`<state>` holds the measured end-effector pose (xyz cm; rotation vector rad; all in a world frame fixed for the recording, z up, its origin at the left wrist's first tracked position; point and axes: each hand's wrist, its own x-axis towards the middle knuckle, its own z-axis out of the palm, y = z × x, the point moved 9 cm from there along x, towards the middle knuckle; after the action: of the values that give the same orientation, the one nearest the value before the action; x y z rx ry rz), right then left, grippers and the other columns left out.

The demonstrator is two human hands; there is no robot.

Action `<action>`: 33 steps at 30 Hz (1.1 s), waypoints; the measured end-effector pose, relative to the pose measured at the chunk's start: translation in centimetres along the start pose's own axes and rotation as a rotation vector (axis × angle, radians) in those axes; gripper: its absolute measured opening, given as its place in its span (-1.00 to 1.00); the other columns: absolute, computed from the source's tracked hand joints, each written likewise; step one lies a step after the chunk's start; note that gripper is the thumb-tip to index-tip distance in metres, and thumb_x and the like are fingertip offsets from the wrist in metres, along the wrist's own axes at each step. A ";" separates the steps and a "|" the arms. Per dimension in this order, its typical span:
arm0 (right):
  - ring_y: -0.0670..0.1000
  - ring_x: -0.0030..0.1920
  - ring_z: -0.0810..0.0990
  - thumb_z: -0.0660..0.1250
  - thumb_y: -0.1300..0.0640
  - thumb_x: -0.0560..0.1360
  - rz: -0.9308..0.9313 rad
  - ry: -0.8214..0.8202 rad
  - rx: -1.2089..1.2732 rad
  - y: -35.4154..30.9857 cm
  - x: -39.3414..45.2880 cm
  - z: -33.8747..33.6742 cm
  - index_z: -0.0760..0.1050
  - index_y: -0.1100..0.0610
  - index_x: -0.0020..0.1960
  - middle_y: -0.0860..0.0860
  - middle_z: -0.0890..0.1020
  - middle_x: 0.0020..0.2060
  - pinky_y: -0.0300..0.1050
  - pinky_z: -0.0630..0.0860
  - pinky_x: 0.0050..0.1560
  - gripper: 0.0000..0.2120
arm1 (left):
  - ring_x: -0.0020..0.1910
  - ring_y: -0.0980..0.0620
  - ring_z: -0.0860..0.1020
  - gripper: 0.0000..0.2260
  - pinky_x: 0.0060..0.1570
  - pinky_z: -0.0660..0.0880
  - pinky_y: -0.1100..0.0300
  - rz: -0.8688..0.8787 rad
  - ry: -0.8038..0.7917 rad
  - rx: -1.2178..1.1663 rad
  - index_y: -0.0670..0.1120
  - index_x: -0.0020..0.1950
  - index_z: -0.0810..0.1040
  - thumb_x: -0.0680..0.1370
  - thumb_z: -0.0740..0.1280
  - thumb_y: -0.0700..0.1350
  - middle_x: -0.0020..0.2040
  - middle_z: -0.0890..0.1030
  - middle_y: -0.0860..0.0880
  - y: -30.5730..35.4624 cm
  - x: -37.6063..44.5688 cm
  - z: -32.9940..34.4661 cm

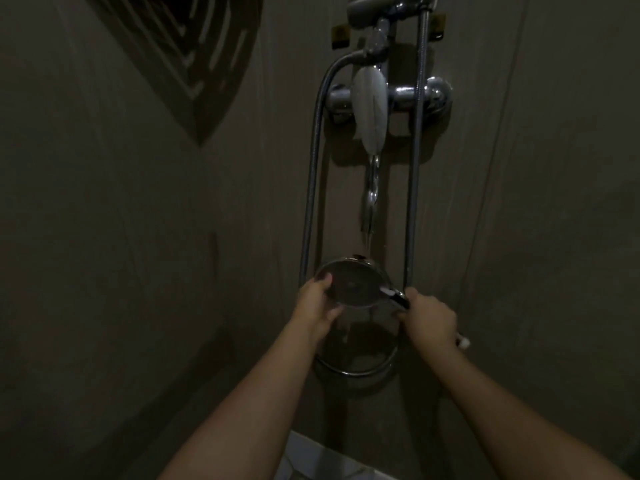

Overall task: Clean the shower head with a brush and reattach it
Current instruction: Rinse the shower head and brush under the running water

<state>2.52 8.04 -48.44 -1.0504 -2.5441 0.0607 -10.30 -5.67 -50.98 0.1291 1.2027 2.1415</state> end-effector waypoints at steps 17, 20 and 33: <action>0.16 0.04 0.61 0.17 0.13 0.52 -0.237 0.065 -0.027 -5.4 0.0 -1.4 0.41 0.12 0.10 0.09 0.63 0.02 -0.06 0.48 -0.06 -0.82 | 0.41 -0.17 0.31 -0.45 0.38 0.27 -0.06 0.451 0.333 1.411 -0.20 0.40 0.34 0.58 0.08 0.17 0.42 0.35 -0.20 4.5 0.0 -0.3; 0.15 0.00 0.61 0.20 0.16 0.50 -0.190 0.141 0.054 -5.0 -0.1 -2.2 0.43 0.14 0.06 0.09 0.63 -0.01 -0.10 0.42 -0.14 -0.85 | 0.55 -0.05 -0.02 -0.44 0.47 -0.11 -0.12 0.827 0.072 1.739 -0.03 0.53 0.08 0.59 0.03 0.18 0.57 0.06 -0.03 3.4 -1.6 5.0; 0.07 -0.15 0.62 0.23 0.13 0.51 -0.038 0.250 0.102 -1.5 -0.2 -3.1 0.45 0.10 -0.05 0.04 0.63 -0.16 -0.05 0.50 -0.17 -0.94 | 0.55 -0.05 -0.06 -0.51 0.46 -0.23 -0.08 1.002 -0.169 1.814 0.08 0.52 0.10 0.60 0.05 0.12 0.57 0.02 0.01 -0.7 -3.3 9.6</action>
<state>2.80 6.50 -45.36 -0.9092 -2.3088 0.0455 -3.69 -0.43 -45.26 1.8664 2.8657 0.7265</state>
